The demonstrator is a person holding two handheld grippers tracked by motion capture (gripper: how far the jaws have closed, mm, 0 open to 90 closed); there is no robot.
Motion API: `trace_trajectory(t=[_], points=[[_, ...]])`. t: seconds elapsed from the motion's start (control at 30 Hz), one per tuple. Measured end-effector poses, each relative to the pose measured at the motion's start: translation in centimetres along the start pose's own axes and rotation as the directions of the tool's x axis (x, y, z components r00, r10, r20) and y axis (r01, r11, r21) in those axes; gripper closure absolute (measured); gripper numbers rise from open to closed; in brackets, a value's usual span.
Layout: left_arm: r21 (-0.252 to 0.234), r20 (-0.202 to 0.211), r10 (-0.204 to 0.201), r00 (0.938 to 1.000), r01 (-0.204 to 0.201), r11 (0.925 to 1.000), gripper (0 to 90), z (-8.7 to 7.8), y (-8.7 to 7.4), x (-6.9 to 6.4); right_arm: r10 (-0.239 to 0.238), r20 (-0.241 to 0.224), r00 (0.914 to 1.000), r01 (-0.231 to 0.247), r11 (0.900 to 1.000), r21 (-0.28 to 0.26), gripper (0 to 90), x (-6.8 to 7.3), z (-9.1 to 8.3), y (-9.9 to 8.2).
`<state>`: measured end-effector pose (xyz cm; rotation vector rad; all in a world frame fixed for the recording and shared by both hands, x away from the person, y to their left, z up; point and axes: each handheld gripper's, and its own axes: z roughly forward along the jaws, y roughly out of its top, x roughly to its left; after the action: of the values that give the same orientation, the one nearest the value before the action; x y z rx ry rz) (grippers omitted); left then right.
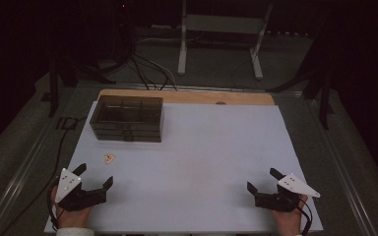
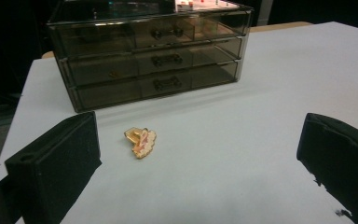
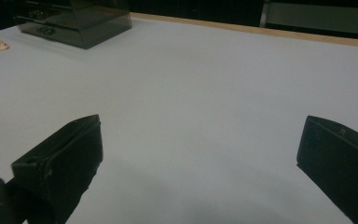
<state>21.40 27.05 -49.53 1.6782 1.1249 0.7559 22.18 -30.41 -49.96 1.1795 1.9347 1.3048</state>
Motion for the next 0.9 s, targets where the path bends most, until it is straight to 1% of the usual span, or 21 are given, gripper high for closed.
trace_trajectory(t=[0.13,0.4,0.57,0.67,0.77,0.83,0.9], points=[[-0.001,-0.008,0.000,1.0000,0.000,1.0000,0.5,-0.1,0.0,0.0,-0.004,0.001,1.0000,0.004,1.0000,-0.003,0.6,0.1,-0.1,0.0],[0.001,-0.012,0.000,0.9999,0.000,1.0000,0.5,-0.1,-0.1,0.1,-0.008,0.002,1.0000,0.008,0.9999,-0.010,0.6,0.2,-0.1,0.1],[0.003,-0.017,-0.009,0.9998,0.009,1.0000,0.5,-0.2,0.1,0.0,-0.006,0.005,1.0000,0.006,0.9997,-0.022,0.6,0.1,-0.2,0.1],[0.007,-0.020,-0.006,0.9998,0.006,1.0000,0.5,-0.3,0.4,-0.2,0.001,0.011,0.9999,-0.001,0.9996,-0.028,0.6,0.0,-0.3,0.1],[0.002,-0.016,-0.010,0.9998,0.010,0.9999,0.5,-0.4,0.7,-0.4,0.006,0.015,0.9999,-0.006,0.9994,-0.033,0.6,-0.1,-0.4,0.1],[0.003,-0.025,-0.006,0.9997,0.006,1.0000,0.5,-0.4,1.1,-0.5,0.013,0.019,0.9997,-0.013,0.9992,-0.037,0.6,-0.2,-0.5,0.1],[-0.003,-0.022,-0.010,0.9997,0.010,0.9999,0.5,-0.4,1.5,-0.6,0.015,0.021,0.9997,-0.014,0.9990,-0.041,0.6,-0.2,-0.6,0.1]])
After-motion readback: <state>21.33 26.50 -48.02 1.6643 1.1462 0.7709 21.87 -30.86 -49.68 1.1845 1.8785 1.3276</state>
